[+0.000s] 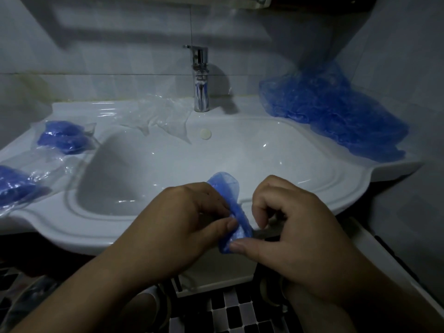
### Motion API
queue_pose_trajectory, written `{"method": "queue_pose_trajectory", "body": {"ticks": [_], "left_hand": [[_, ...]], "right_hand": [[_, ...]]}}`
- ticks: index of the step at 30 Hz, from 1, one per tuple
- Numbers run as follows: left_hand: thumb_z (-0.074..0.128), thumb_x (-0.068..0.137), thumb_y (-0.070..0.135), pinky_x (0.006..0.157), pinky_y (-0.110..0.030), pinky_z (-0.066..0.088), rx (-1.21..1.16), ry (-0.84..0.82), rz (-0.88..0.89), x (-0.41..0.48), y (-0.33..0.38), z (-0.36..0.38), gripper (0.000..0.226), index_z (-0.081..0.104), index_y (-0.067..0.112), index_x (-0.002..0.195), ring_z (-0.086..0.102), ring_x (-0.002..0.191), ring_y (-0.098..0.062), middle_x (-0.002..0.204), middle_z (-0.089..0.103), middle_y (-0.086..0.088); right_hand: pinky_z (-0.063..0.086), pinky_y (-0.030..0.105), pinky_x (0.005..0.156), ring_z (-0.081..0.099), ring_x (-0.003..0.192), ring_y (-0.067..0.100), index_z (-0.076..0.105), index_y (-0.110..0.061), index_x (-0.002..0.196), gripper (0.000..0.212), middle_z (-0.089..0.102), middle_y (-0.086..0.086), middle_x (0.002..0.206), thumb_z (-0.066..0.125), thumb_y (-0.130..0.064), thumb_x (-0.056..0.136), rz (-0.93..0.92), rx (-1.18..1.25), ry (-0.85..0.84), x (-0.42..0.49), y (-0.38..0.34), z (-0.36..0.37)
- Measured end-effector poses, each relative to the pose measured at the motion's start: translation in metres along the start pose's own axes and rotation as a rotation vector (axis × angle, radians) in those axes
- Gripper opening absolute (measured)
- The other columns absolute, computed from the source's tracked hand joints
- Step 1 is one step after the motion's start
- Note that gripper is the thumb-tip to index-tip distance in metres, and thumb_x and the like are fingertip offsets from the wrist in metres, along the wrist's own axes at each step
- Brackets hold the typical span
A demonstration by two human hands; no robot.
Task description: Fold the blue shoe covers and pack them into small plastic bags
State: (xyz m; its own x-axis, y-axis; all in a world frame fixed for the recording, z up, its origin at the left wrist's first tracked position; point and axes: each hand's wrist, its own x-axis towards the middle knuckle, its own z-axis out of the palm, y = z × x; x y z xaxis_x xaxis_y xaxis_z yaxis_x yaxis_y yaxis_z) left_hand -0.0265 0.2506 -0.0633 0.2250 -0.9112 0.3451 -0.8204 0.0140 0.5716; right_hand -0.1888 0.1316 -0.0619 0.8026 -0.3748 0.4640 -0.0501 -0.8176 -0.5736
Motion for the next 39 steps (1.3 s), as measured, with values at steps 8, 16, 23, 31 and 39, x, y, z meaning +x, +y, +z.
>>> {"method": "queue_pose_trajectory", "body": {"ticks": [8, 16, 23, 31, 39], "left_hand": [[0.07, 0.075, 0.033, 0.072, -0.034, 0.054, -0.027, 0.055, -0.048, -0.002, 0.0, 0.001, 0.012, 0.063, 0.03, 0.085, 0.065, 0.08, -0.005, 0.085, 0.068, 0.015], [0.055, 0.086, 0.026, 0.079, -0.035, 0.051, -0.081, -0.086, 0.006, -0.002, 0.003, -0.007, 0.017, 0.072, 0.023, 0.084, 0.067, 0.091, -0.009, 0.096, 0.07, 0.011], [0.055, 0.083, 0.052, 0.072, -0.042, 0.052, -0.182, -0.05, -0.127, 0.0, 0.004, -0.006, 0.037, 0.073, 0.021, 0.082, 0.067, 0.075, -0.016, 0.078, 0.071, 0.004], [0.078, 0.074, 0.015, 0.059, -0.013, 0.04, -0.044, 0.139, -0.145, 0.004, 0.005, 0.01, 0.024, 0.058, 0.028, 0.076, 0.06, 0.07, -0.003, 0.077, 0.065, 0.015], [0.068, 0.081, 0.018, 0.073, -0.029, 0.05, -0.072, 0.07, -0.03, -0.001, 0.01, 0.002, 0.012, 0.063, 0.029, 0.081, 0.066, 0.082, -0.006, 0.082, 0.068, 0.015]], "right_hand": [[0.05, 0.027, 0.074, 0.054, 0.094, 0.007, 0.06, -0.034, 0.086, 0.031, 0.048, -0.017, 0.096, 0.084, -0.03, 0.066, -0.124, -0.139, -0.168, 0.0, 0.004, -0.004], [0.047, 0.024, 0.071, 0.058, 0.088, 0.011, 0.067, -0.025, 0.078, 0.011, 0.055, -0.013, 0.087, 0.063, -0.034, 0.082, -0.067, 0.006, -0.087, 0.001, 0.005, -0.002], [0.047, 0.02, 0.062, 0.058, 0.078, 0.01, 0.06, -0.026, 0.069, 0.015, 0.056, -0.011, 0.079, 0.07, -0.037, 0.075, 0.127, -0.023, 0.092, 0.007, 0.009, 0.013], [0.048, 0.023, 0.071, 0.058, 0.088, 0.006, 0.068, -0.031, 0.081, 0.017, 0.055, -0.015, 0.089, 0.075, -0.042, 0.07, 0.053, -0.031, -0.032, 0.005, 0.009, 0.009], [0.046, 0.025, 0.076, 0.058, 0.092, 0.009, 0.068, -0.03, 0.078, 0.002, 0.056, -0.014, 0.089, 0.066, -0.029, 0.08, -0.001, -0.04, -0.099, 0.006, 0.008, 0.001]]}}
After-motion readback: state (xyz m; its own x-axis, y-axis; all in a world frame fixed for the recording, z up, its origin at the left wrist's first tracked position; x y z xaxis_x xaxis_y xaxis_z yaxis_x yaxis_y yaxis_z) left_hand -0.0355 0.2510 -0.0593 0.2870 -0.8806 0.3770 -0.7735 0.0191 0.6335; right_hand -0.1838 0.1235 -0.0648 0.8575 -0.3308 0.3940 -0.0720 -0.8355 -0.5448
